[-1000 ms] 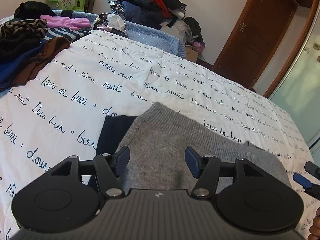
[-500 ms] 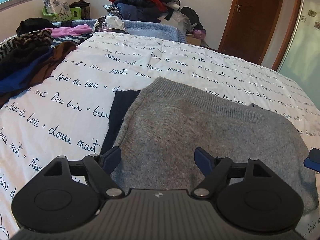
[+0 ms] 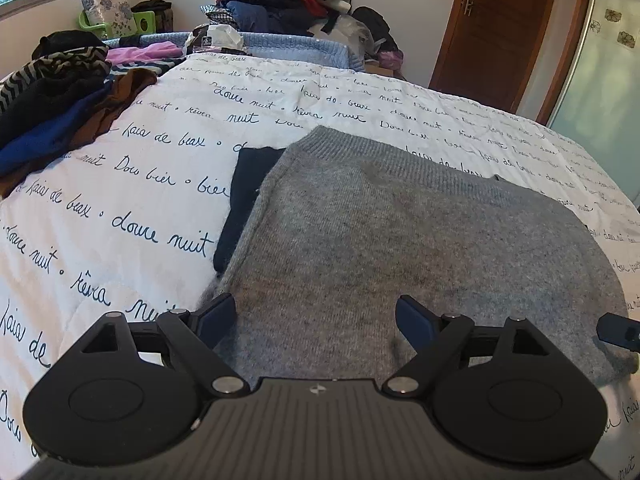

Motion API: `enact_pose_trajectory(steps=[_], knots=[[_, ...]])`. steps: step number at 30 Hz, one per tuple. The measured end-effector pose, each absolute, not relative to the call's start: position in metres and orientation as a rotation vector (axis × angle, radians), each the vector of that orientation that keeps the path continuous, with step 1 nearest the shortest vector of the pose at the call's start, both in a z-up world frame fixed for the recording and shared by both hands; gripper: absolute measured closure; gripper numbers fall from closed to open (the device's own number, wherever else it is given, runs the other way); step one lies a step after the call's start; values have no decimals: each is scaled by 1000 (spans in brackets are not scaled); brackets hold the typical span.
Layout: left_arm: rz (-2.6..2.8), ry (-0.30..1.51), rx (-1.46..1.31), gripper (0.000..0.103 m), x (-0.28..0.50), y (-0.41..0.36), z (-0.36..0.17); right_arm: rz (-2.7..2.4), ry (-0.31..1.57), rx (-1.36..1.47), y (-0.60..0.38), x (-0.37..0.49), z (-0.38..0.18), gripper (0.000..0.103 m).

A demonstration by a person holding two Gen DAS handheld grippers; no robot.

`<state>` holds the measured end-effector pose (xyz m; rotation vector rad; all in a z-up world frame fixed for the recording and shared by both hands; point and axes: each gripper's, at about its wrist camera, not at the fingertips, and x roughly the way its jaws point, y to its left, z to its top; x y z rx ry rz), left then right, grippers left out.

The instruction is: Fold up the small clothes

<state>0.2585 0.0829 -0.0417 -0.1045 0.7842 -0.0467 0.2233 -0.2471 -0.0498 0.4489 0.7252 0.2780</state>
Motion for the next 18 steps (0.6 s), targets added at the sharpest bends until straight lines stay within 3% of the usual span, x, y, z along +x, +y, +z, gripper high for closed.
enact_pose_trajectory(steps=[18], knots=[[-96, 885, -370, 9, 330, 178, -38, 402, 480, -490, -44, 181, -50, 22]])
